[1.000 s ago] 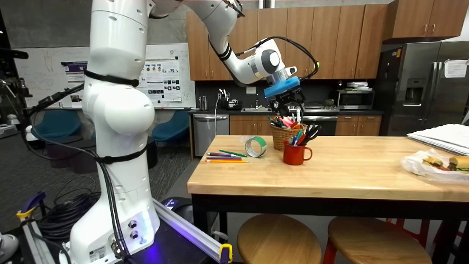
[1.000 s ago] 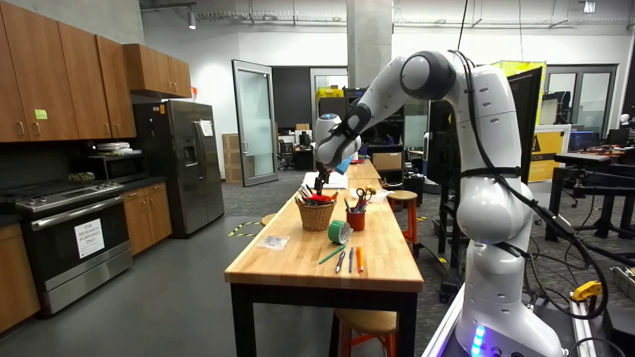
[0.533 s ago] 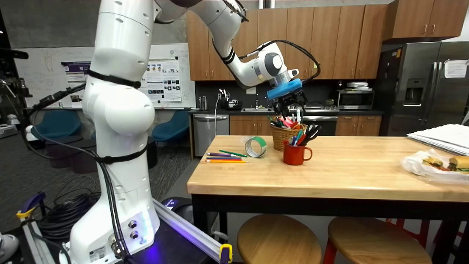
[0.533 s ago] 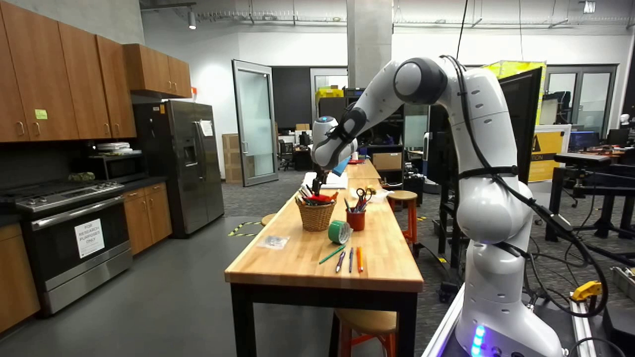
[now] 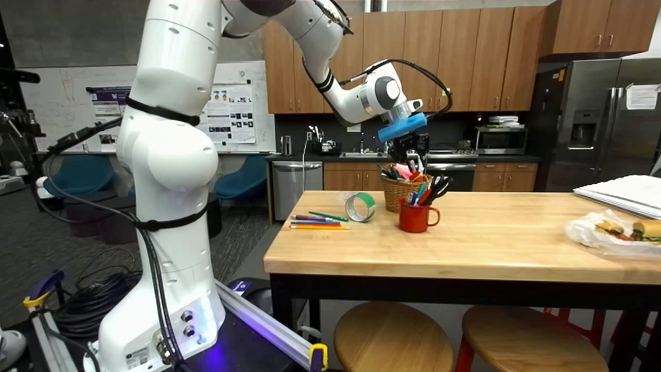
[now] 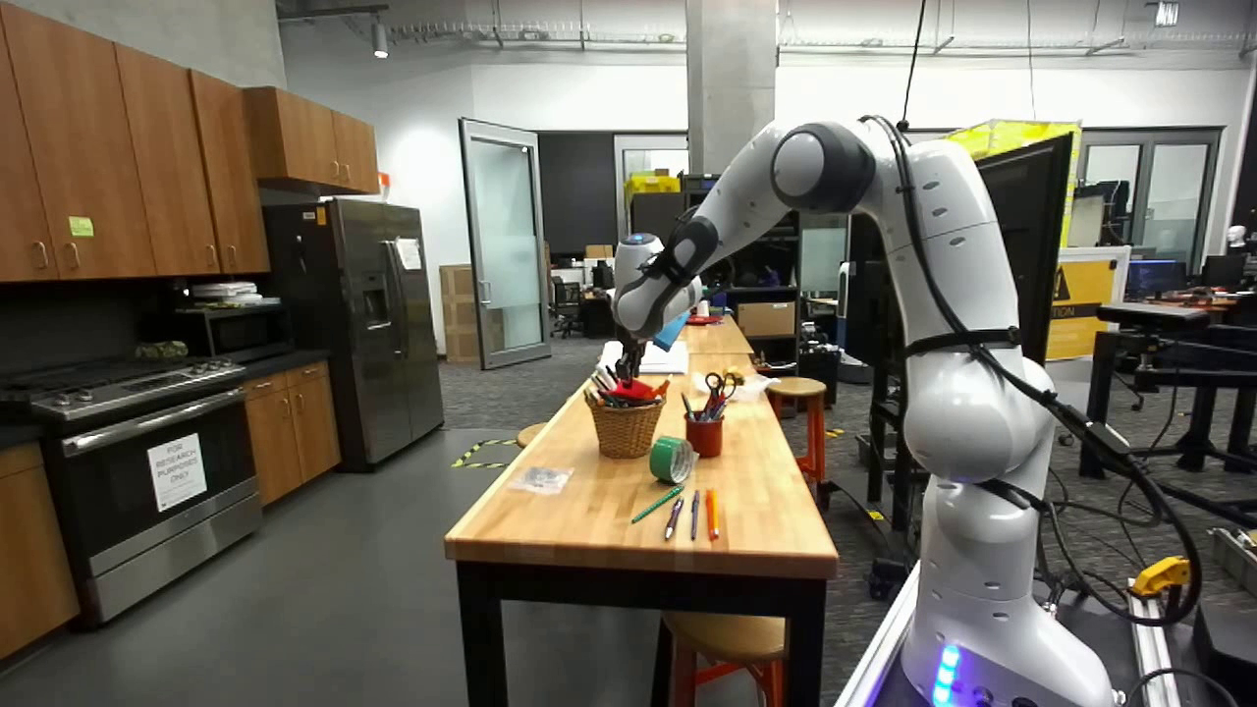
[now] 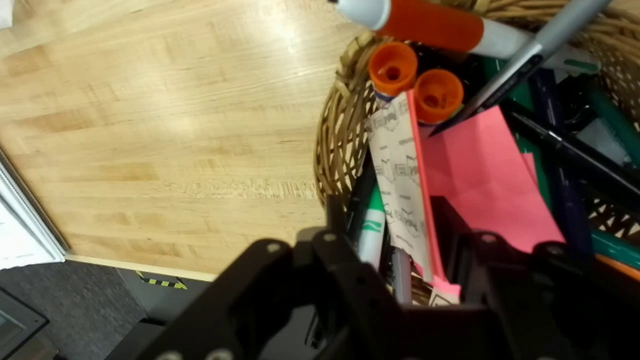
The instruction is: Take the marker off of the small basket
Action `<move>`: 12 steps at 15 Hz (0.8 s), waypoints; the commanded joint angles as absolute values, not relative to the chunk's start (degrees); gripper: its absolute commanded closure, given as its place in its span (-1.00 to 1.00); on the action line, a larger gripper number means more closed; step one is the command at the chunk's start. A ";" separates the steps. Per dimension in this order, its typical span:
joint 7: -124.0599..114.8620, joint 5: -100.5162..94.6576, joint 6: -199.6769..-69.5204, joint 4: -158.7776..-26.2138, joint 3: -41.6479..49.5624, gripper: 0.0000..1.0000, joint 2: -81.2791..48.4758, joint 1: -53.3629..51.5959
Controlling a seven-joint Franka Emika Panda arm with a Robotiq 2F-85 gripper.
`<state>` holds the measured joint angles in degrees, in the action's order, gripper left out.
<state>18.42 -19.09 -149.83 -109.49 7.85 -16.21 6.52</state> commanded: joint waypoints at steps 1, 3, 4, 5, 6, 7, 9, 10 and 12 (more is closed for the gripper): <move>19.80 -15.10 -147.24 -108.88 5.96 0.72 -15.58 7.37; 20.31 -12.32 -146.28 -109.17 4.95 0.98 -15.01 7.45; 20.21 -11.28 -145.74 -109.40 4.59 1.00 -14.57 7.34; 20.04 -10.61 -145.41 -109.49 4.39 1.00 -14.31 7.22; 19.58 -10.28 -144.95 -109.59 4.32 1.00 -13.92 7.06; 19.23 -10.16 -144.50 -109.69 4.29 1.00 -13.50 6.96; 18.15 -10.56 -143.37 -110.02 4.50 1.00 -12.31 6.64; 17.49 -10.91 -142.84 -110.08 4.68 1.00 -11.75 6.50; 15.89 -11.49 -142.37 -110.50 5.01 1.00 -10.10 6.24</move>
<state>17.86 -11.09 -144.35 -109.13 4.72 -13.64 6.52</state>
